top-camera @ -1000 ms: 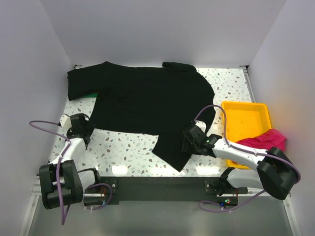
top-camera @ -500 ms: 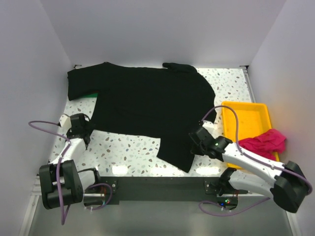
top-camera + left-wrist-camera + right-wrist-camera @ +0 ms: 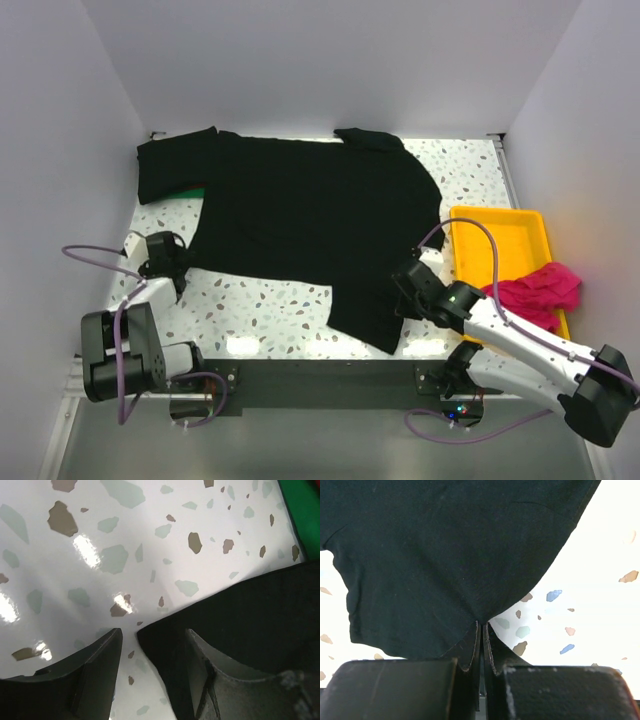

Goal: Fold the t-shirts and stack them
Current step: Flatten the tshirt out, then fold the tshirt

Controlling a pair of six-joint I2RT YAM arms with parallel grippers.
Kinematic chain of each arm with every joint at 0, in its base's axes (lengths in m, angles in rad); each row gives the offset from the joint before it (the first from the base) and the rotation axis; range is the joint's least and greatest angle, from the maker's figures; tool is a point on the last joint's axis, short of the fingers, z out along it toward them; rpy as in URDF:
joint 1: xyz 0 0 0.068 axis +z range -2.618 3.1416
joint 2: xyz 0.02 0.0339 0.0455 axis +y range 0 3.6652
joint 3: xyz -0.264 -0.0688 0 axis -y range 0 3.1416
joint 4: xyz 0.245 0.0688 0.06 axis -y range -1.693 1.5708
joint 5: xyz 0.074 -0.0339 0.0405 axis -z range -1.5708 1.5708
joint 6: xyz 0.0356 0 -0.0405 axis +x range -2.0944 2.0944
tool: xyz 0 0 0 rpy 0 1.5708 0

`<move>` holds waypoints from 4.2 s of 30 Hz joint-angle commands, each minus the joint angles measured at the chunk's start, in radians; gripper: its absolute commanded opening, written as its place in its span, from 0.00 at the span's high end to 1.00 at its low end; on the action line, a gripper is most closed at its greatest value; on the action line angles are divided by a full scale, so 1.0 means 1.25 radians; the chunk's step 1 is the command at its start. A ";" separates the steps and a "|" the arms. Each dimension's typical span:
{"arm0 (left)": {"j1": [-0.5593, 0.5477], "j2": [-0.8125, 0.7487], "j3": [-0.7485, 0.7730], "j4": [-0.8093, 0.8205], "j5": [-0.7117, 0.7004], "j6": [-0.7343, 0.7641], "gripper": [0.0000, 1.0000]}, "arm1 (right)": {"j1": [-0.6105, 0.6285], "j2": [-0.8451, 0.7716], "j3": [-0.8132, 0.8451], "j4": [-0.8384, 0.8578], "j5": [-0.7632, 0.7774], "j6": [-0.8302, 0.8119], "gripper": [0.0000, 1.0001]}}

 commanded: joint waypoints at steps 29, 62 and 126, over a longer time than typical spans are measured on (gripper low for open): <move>-0.059 -0.004 0.120 -0.152 -0.068 -0.003 0.96 | -0.003 -0.101 0.074 -0.101 0.042 -0.028 0.96; -0.155 0.167 0.228 -0.262 -0.182 0.000 0.99 | -0.004 -0.138 0.086 -0.118 0.045 -0.035 0.94; -0.157 -0.001 0.250 -0.252 -0.123 -0.038 1.00 | -0.234 0.198 0.393 0.021 -0.013 -0.241 1.00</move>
